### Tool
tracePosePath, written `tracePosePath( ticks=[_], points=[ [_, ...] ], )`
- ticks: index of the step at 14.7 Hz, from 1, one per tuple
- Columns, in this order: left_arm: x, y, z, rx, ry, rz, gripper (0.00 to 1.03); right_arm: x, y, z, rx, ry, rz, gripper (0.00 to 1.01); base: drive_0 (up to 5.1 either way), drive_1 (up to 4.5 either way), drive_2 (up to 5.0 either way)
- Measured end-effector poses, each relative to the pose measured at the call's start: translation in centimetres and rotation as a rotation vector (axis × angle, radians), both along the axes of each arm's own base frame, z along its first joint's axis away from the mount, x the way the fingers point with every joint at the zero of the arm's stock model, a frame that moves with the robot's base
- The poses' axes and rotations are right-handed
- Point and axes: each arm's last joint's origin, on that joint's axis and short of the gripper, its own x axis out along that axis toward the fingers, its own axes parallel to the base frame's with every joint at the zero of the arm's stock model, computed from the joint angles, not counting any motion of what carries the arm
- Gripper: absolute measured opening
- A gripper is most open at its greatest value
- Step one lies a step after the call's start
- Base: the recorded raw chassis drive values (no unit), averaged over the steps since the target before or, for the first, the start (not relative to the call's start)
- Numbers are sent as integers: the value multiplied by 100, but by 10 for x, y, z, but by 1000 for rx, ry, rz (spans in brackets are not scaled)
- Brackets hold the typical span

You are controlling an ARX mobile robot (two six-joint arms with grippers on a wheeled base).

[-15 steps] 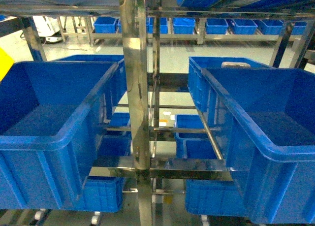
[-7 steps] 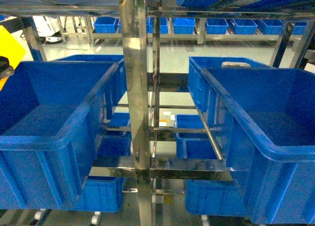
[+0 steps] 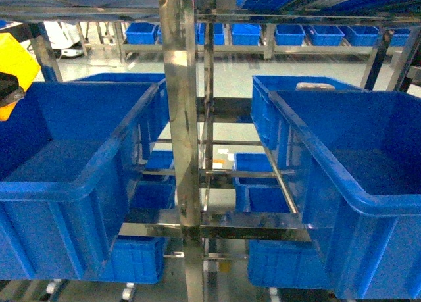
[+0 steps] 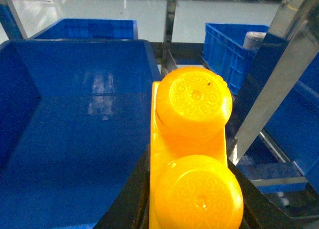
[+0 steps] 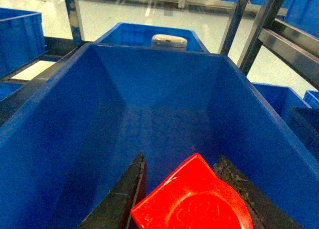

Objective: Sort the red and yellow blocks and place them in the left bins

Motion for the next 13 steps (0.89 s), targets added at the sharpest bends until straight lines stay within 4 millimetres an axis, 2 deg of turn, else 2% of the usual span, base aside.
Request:
tracePosePath(
  ticks=[3,8,12,13],
  points=[
    [0,0,0,0,0,0,26,44,-20,-12,13,44,-11,35,0,0,0],
    [0,0,0,0,0,0,26,97,-49,-61,62,218,-36,35,0,0,0],
    [0,0,0,0,-1,0,26,138,-70,-52,76,219,-51,35,0,0,0],
    [0,0,0,0,-1,0,26,146,-66,-45,86,218,-22,47,0,0,0]
  ],
)
